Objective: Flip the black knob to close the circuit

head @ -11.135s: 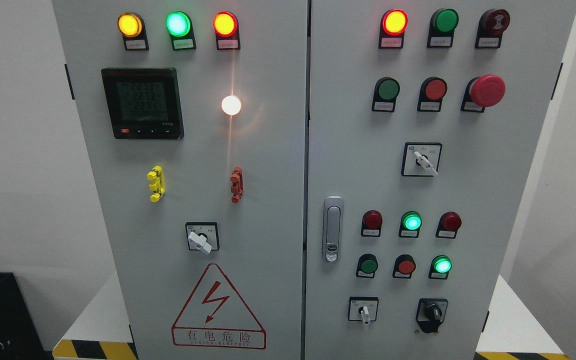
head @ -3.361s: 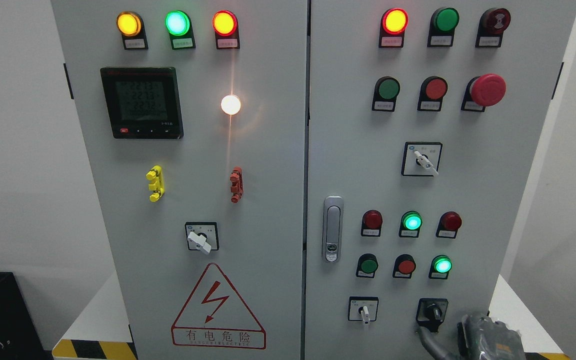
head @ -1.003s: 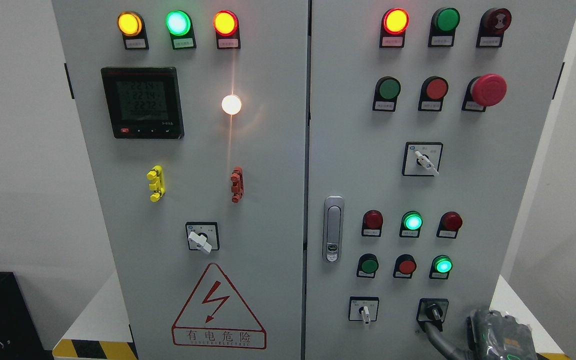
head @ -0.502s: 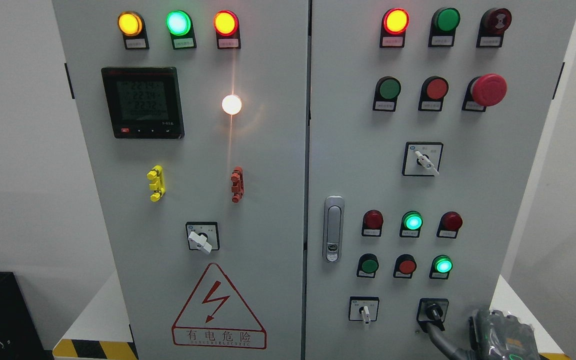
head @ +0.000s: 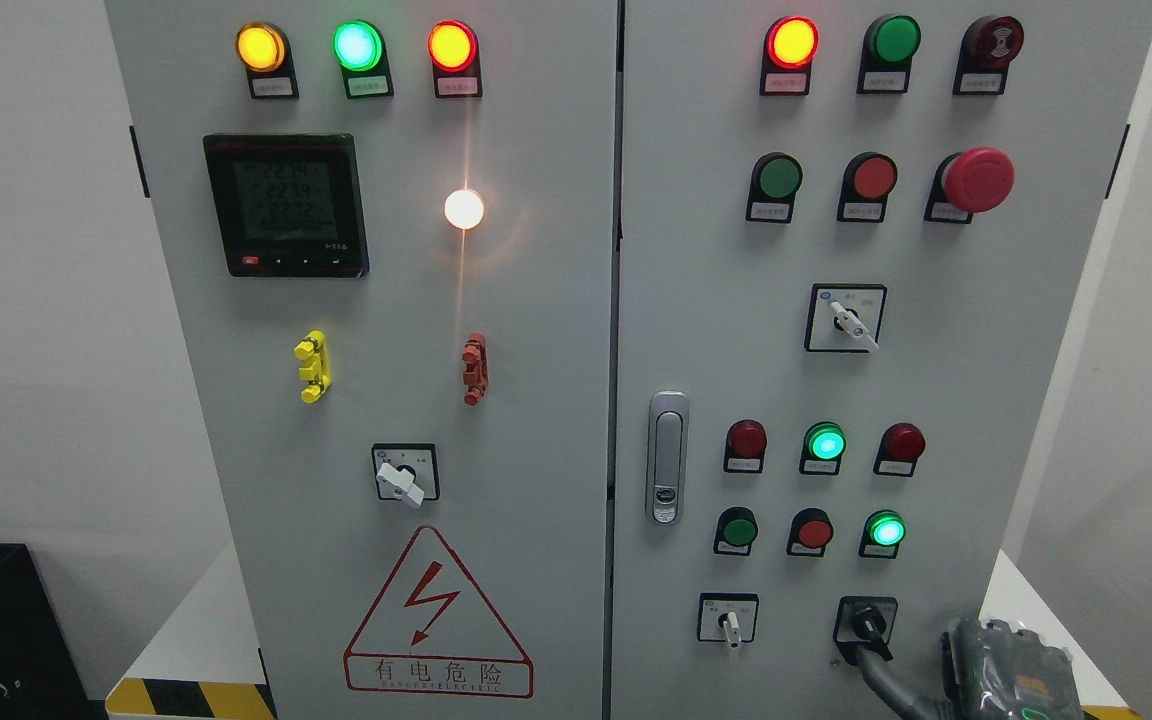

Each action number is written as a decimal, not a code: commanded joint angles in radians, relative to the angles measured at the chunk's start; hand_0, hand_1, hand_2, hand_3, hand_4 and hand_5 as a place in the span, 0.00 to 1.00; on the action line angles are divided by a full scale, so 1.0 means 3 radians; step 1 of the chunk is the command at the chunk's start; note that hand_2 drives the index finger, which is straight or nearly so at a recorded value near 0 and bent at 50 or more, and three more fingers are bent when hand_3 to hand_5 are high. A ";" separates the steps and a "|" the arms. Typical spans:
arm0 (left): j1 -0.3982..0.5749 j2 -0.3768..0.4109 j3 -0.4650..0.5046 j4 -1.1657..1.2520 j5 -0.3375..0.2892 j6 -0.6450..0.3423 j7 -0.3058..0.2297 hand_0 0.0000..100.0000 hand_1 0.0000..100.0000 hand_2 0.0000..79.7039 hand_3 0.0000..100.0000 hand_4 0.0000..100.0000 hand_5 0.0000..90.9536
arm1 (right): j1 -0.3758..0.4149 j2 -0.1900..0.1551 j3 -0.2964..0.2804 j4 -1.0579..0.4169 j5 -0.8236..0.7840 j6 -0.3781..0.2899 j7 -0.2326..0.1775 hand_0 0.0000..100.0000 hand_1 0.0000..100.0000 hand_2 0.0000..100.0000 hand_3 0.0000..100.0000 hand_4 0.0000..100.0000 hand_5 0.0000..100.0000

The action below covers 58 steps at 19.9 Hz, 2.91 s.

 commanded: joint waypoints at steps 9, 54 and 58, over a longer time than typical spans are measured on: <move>0.0000 0.0000 0.0002 0.0000 0.0000 -0.0002 -0.0002 0.12 0.56 0.00 0.00 0.00 0.00 | 0.0004 -0.0001 -0.0031 -0.0025 0.0000 0.0003 -0.0007 0.00 0.00 0.98 1.00 1.00 1.00; 0.0000 0.0000 0.0002 0.0000 0.0000 -0.0002 0.0003 0.12 0.56 0.00 0.00 0.00 0.00 | 0.0004 0.0055 0.0031 -0.0055 -0.0036 -0.0007 -0.0007 0.00 0.01 0.97 1.00 1.00 1.00; 0.0000 0.0000 0.0002 0.0000 0.0000 -0.0002 -0.0002 0.12 0.56 0.00 0.00 0.00 0.00 | 0.0015 0.0065 0.0061 -0.0071 -0.0036 -0.0012 -0.0007 0.00 0.01 0.97 1.00 1.00 1.00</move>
